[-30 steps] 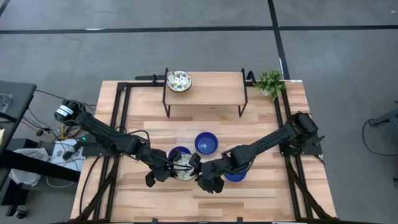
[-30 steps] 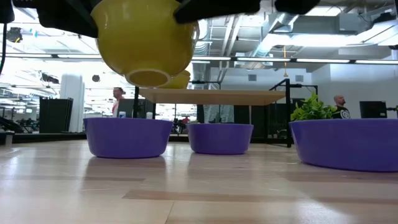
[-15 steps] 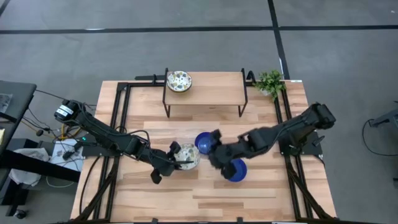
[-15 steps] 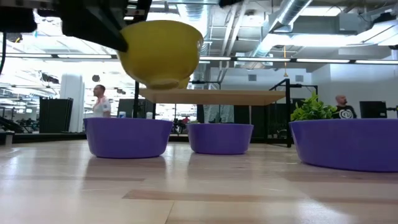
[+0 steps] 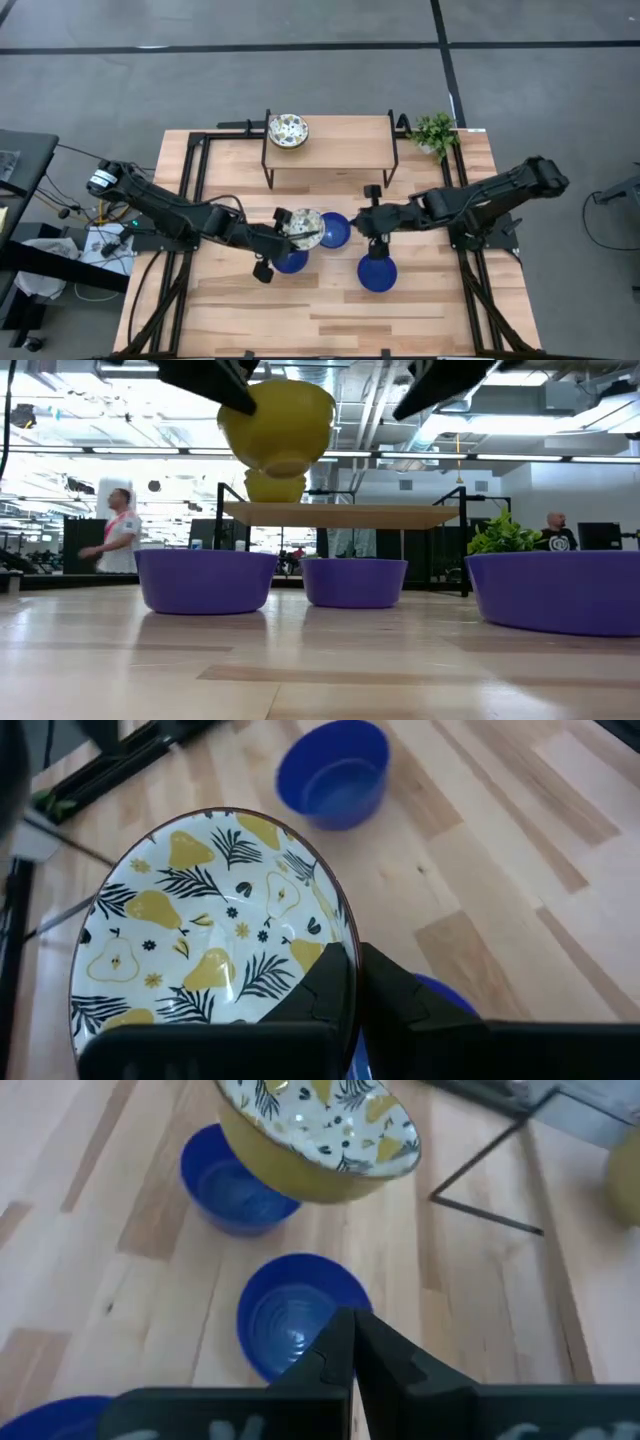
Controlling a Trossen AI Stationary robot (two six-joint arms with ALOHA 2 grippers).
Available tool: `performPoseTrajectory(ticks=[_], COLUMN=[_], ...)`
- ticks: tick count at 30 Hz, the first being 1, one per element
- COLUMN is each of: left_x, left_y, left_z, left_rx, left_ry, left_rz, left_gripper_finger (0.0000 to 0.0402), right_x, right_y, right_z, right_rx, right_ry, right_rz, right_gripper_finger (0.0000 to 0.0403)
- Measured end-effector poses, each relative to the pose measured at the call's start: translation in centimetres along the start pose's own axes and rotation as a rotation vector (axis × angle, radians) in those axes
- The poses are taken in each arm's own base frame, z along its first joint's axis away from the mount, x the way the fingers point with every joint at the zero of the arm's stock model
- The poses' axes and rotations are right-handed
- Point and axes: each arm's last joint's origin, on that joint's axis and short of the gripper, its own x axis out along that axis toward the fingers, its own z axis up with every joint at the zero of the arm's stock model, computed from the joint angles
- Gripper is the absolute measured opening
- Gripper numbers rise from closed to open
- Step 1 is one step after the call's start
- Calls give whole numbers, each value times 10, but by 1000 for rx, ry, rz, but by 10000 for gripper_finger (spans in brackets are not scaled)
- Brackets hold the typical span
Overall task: Pick & Place Mini bowls
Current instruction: Stack the white pattern bowl on the top of the white pattern bowls on the shelf
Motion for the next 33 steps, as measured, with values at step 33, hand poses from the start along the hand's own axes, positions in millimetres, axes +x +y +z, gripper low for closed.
performPoseTrajectory(ticks=[33], left_x=[-70], left_y=[160], left_z=[19], left_rx=[-217], left_ry=[85], left_rz=[443], left_gripper_finger=[11], right_x=[15], right_y=[-10], right_z=[-80], right_rx=[194], right_ry=[-103], right_rz=[-214], right_gripper_finger=[0])
